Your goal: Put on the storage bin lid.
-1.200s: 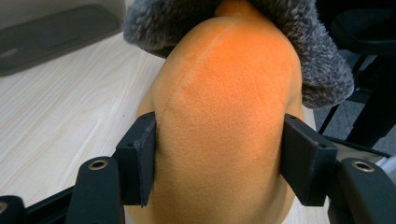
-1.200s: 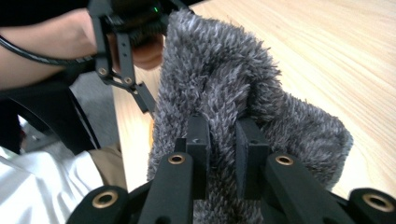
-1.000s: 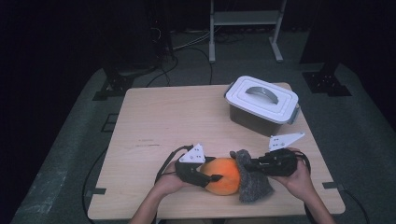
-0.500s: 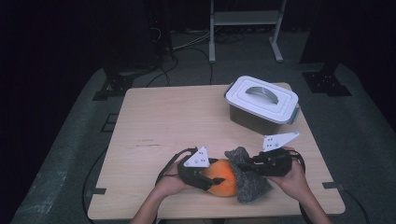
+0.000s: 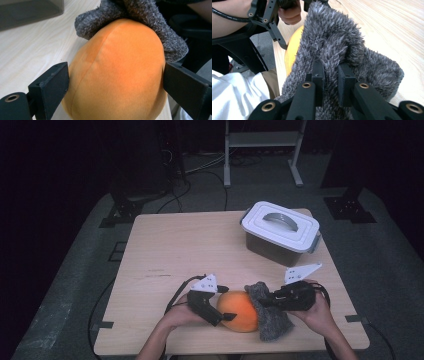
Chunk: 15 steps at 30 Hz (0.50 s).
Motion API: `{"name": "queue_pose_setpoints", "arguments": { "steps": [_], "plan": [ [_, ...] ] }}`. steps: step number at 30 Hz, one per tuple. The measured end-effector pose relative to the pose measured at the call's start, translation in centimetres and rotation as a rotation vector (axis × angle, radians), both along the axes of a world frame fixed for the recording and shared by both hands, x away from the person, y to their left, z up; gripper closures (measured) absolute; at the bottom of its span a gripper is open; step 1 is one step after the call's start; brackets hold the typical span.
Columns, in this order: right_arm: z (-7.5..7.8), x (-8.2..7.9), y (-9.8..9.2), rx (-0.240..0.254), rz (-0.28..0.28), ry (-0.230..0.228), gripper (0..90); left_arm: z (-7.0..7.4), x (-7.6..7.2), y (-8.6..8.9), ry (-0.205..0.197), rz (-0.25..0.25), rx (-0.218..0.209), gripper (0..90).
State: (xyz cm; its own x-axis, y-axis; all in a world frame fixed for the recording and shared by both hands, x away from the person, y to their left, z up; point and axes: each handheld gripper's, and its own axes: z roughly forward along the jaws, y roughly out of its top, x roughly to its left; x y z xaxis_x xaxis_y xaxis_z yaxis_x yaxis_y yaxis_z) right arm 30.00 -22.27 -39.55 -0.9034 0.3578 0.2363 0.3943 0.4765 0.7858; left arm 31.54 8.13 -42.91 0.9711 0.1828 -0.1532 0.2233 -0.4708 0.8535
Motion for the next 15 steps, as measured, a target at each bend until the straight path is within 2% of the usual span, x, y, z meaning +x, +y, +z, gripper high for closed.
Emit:
{"name": "queue_pose_setpoints", "arguments": {
  "steps": [4, 5, 8, 10, 15],
  "plan": [
    [-0.2, 0.2, -0.2, 0.002, 0.001, 0.013, 77.7, -0.3, 0.1, 0.1, 0.022, 0.002, -0.011, 8.1],
    [-0.2, 0.2, -0.2, 0.002, 0.004, 0.014, 77.7, -0.3, 0.1, 0.2, 0.019, 0.000, -0.011, 11.6],
    [-0.3, 0.2, -0.4, 0.005, 0.004, 0.021, 77.7, -0.1, -0.2, 0.4, -0.008, 0.014, -0.007, 29.2],
    [-0.2, 0.2, -0.6, 0.006, 0.002, 0.019, 77.7, 0.3, -0.3, 0.4, -0.035, 0.017, -0.002, 35.6],
    [-0.4, 0.3, -1.0, -0.003, -0.009, 0.026, 77.8, 1.8, -0.6, 0.9, -0.095, 0.033, 0.024, 38.6]
  ]
}}
